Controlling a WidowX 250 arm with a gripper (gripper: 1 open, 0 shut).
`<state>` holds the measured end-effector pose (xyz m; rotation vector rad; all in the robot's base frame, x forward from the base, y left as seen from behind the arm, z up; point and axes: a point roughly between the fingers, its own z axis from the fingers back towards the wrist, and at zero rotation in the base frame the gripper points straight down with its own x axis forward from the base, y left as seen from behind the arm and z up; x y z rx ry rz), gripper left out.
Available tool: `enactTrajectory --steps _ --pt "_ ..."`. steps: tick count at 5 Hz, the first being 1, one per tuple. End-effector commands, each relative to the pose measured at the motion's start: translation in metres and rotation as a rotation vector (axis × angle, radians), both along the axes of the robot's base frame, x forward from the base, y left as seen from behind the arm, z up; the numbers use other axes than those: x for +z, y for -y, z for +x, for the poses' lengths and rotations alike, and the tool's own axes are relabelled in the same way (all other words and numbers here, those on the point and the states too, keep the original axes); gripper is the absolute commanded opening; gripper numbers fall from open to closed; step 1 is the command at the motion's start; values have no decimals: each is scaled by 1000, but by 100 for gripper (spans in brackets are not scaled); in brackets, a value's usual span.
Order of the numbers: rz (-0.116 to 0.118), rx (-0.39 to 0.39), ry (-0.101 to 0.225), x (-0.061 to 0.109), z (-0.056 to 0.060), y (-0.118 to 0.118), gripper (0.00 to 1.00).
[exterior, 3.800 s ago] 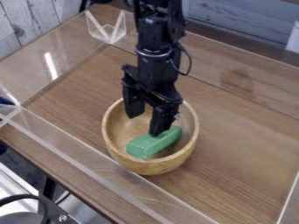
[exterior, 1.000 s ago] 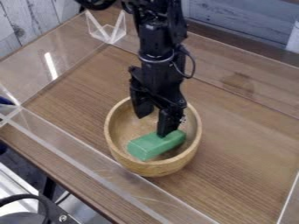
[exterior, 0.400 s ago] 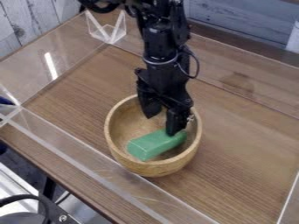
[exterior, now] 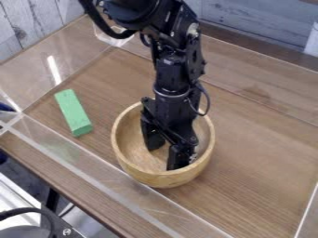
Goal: Remove the green block from inside the brown bowl and put it on the table
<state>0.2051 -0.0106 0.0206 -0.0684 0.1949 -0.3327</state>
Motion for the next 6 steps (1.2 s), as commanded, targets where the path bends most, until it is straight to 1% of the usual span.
enactTrajectory --steps 1,4,6 --pt "-9 -4 2 5 -4 -1 100" --pt "-19 1 9 12 -7 -2 100" --pt "-25 11 24 18 -6 -5 100"
